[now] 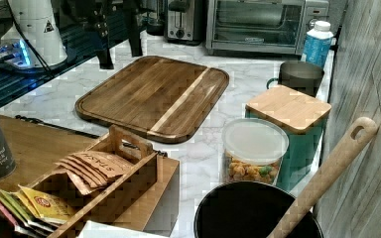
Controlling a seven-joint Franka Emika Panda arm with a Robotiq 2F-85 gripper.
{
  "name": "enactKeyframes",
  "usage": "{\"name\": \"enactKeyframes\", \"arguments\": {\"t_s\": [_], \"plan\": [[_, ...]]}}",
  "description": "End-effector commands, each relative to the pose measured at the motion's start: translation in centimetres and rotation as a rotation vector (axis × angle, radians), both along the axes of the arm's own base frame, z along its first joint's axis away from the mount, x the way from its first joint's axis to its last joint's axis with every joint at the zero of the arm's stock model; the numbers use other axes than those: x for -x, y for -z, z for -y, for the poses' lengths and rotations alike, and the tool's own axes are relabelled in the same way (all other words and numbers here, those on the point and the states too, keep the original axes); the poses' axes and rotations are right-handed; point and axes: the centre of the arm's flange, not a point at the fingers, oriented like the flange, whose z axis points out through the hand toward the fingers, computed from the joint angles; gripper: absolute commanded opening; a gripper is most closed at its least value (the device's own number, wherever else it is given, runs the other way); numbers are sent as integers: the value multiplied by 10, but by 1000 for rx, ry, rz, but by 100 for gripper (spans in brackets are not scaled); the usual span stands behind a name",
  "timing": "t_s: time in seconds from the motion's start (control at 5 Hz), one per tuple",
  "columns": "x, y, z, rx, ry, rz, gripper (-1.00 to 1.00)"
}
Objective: Open the drawer.
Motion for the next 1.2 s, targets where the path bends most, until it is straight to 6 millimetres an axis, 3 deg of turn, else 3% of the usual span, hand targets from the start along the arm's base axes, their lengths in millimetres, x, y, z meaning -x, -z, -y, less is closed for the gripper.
{"name": "enactKeyframes", "arguments": {"t_s": [0.2,0.4,0.8,1.2], "plan": [[16,6,84,41,-90,-20,100],[15,17,96,21,-73,-14,100],[27,41,73,-57,28,-2,100],[28,61,71,-67,37,30,100]]}}
